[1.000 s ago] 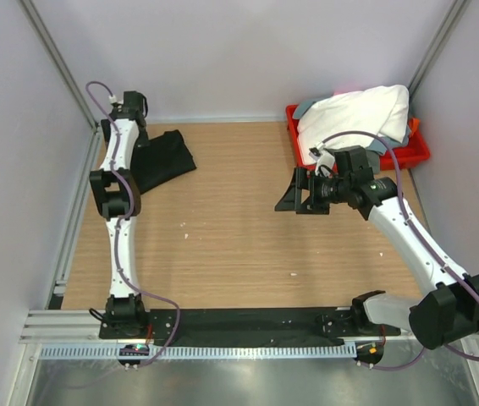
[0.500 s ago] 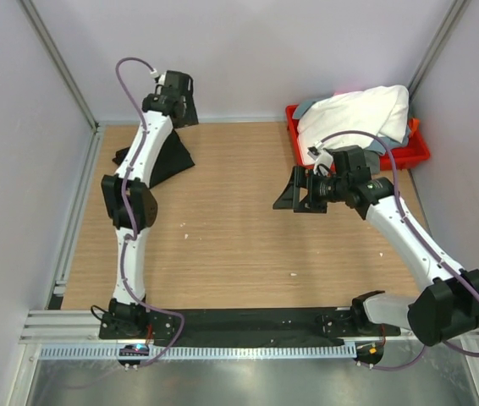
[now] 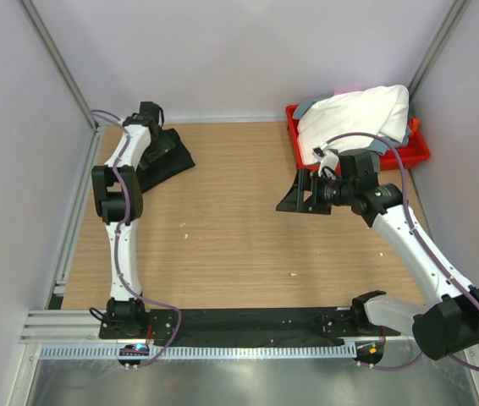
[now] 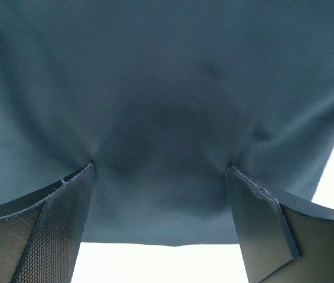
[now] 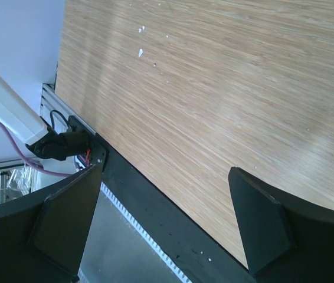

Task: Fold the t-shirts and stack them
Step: Neatly place the folded tshirt to the corner

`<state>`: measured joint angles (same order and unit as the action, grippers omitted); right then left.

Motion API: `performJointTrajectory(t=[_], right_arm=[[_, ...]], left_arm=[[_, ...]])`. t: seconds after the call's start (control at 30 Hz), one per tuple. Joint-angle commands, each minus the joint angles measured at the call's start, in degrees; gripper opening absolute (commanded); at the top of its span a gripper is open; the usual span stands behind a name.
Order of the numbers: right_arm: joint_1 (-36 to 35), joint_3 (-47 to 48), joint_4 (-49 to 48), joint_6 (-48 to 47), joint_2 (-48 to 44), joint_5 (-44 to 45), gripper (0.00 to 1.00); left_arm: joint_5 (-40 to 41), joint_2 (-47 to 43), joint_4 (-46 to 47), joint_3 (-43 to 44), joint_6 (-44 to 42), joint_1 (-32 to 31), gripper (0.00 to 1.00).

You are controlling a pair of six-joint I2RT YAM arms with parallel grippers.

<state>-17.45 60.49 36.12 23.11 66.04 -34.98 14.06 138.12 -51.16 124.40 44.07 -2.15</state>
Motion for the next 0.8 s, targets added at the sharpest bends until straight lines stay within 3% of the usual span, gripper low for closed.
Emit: performJointTrajectory(t=[0.0, 0.13, 0.2, 0.33, 0.4, 0.5, 0.77], right_arm=[[-0.1, -0.2, 0.1, -1.8, 0.0, 0.8, 0.95], [0.0, -0.9, -0.3, -2.0, 0.2, 1.3, 0.95], [0.0, -0.8, -0.2, -1.9, 0.0, 1.1, 0.95], [-0.1, -1.2, -0.3, -1.6, -1.1, 0.4, 0.95], [-0.1, -1.4, -0.3, -1.3, -1.0, -0.6, 0.95], [-0.1, -1.7, -0.1, -1.2, -0.7, -2.1, 0.95], [-0.6, -3.9, -1.7, -0.5, -1.1, -2.5, 0.95]], left_arm=[[-3.2, -0.5, 3.1, -1.9, 3.3, -2.0, 0.90], [-4.0, 1.4, 3.8, -3.1, -0.1, -1.9, 0.89], [-4.1, 3.9, 2.4, -1.4, -6.3, -1.8, 0.89], [-10.4, 9.7, -4.8, 8.1, -20.7, -0.1, 0.89], [-4.2, 13.6, -11.1, 14.7, -26.9, 0.0, 0.90], [2.9, 15.3, -13.2, 16.3, -30.4, 1.0, 0.92], [4.7, 15.7, -9.3, 16.1, -32.1, 5.8, 0.91]])
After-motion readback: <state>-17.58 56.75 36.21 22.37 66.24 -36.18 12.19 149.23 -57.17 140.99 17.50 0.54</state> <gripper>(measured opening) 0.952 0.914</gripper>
